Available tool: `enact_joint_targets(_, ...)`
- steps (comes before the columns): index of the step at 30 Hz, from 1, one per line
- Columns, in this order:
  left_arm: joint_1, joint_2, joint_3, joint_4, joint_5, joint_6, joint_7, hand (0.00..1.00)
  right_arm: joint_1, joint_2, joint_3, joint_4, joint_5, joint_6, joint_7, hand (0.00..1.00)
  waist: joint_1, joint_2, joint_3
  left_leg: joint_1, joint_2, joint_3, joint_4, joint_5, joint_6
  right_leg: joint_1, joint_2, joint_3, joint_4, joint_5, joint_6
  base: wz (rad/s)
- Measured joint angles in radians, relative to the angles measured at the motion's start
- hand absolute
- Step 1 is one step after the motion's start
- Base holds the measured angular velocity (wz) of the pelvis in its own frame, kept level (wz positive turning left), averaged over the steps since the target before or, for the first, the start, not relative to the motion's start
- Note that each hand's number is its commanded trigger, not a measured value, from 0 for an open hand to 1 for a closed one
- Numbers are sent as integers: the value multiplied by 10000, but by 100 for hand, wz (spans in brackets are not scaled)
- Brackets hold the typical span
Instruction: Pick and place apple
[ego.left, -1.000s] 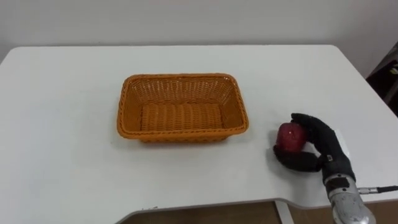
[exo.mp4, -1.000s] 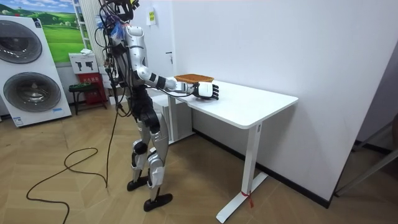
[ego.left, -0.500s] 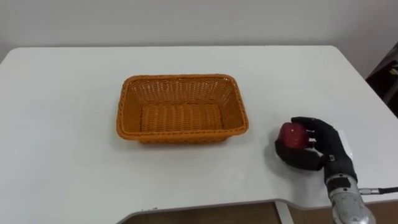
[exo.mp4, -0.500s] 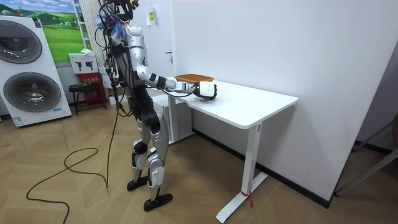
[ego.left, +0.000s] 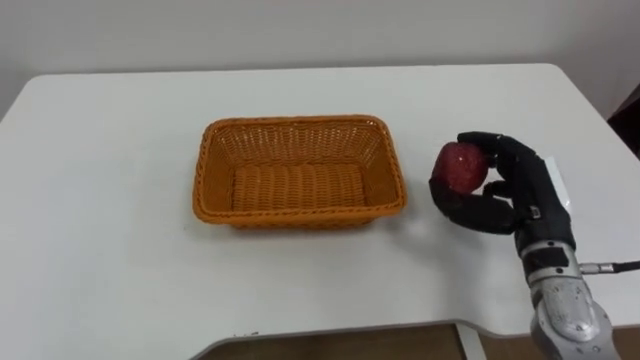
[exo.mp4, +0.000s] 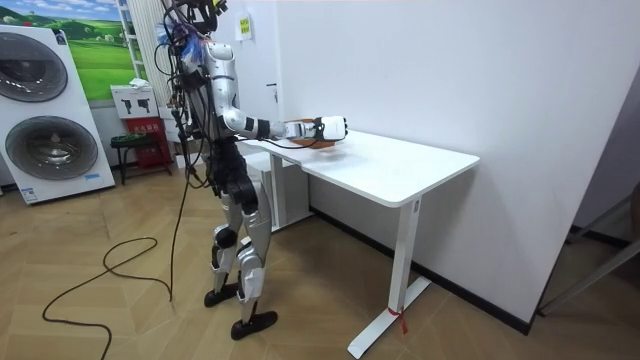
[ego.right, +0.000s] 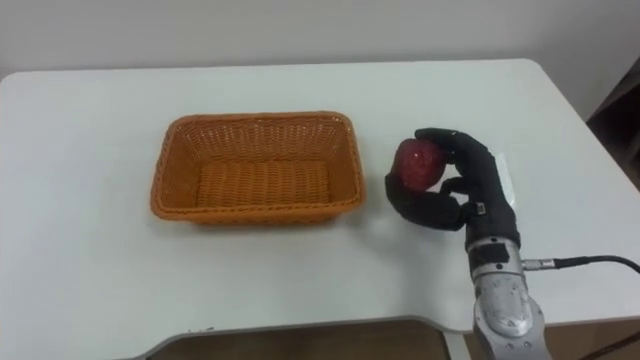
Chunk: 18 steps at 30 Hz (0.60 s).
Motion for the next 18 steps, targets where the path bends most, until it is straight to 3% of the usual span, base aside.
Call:
enact_joint_targets(11,-35,1,-64,-106,5,-32,-35,0,-584,-67,-1,-1095,185,6,195,100,32,20,21,17,0,2,15,0,0,10,-2,10,36,0,0,0)
enact_joint_targets(18,-136,1,-62,-105,0,-36,-25,0,-809,-67,327,-1311,90,7,317,100,460,13,16,25,0,17,-3,0,0,3,7,38,1,0,0,0)
